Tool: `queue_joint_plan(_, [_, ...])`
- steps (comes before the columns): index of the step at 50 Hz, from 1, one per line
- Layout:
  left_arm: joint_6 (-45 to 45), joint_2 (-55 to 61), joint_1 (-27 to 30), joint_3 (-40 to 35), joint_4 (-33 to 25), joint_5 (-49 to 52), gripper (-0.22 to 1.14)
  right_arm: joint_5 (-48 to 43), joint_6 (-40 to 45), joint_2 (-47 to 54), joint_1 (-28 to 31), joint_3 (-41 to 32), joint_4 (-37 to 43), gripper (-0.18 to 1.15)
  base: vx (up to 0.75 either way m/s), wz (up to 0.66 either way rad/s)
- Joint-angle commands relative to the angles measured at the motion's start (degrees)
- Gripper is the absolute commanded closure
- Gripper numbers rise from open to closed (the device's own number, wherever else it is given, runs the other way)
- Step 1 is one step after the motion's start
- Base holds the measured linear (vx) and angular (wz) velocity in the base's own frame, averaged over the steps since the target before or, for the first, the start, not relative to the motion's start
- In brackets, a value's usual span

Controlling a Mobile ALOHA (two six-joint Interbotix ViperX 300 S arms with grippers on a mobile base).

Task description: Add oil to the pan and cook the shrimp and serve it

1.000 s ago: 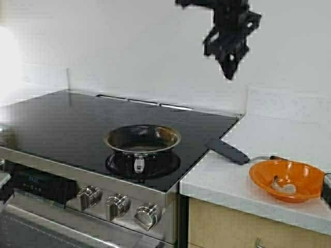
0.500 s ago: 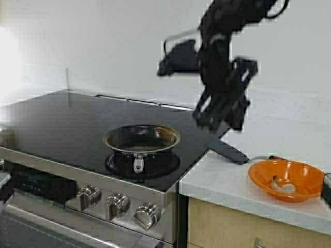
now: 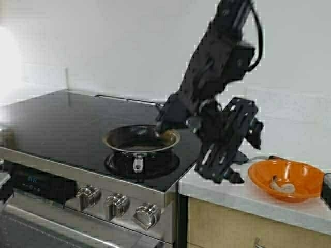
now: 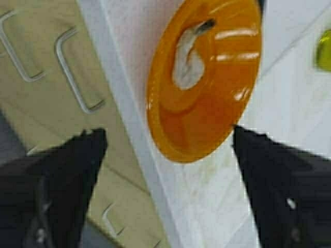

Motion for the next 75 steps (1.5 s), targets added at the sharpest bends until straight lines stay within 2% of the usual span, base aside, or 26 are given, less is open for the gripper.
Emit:
queue_joint_plan(1, [0.2,0.2,0.1,-1.2,0.0,-0.3,0.89,3.1,2.2,1.7,1.2,-1.7,-1.8,-0.05,0.0,0.0])
queue_joint_plan(12, [0.1,0.2,0.1,-1.2,0.0,-0.3,0.89,5.1,4.0,9.3,1.2,-4.8,-1.9,-0.05,0.0,0.0])
queue_joint_plan(34, [0.1,0.2,0.1,-1.1,0.0,-0.3,0.89,11.4,15.0,17.8,1.1,-6.2,-5.7,-0.04,0.0,0.0])
queue_joint_plan(43, [0.1,0.2,0.1,-1.0,0.0,-0.3,0.89,11.5,15.4,20.6,-2.5,-7.3,-6.3,-0.04,0.0,0.0])
queue_joint_plan(60, [0.1,0.2,0.1,-0.9,0.0,-0.3,0.89,11.4,17.3,22.5,-7.9,-8.5,-12.3,-0.03,0.0,0.0])
queue_joint_plan(68, [0.1,0.2,0.1,-0.8,0.0,-0.3,0.89,11.3,17.3,22.8,-8.7,-8.7,-13.9,0.05,0.0,0.0])
queue_joint_plan(75, [0.1,0.2,0.1,-0.8,0.0,-0.3,0.89,10.1,17.3,23.4,-9.8,-9.1,-14.1,0.28,0.0,0.0])
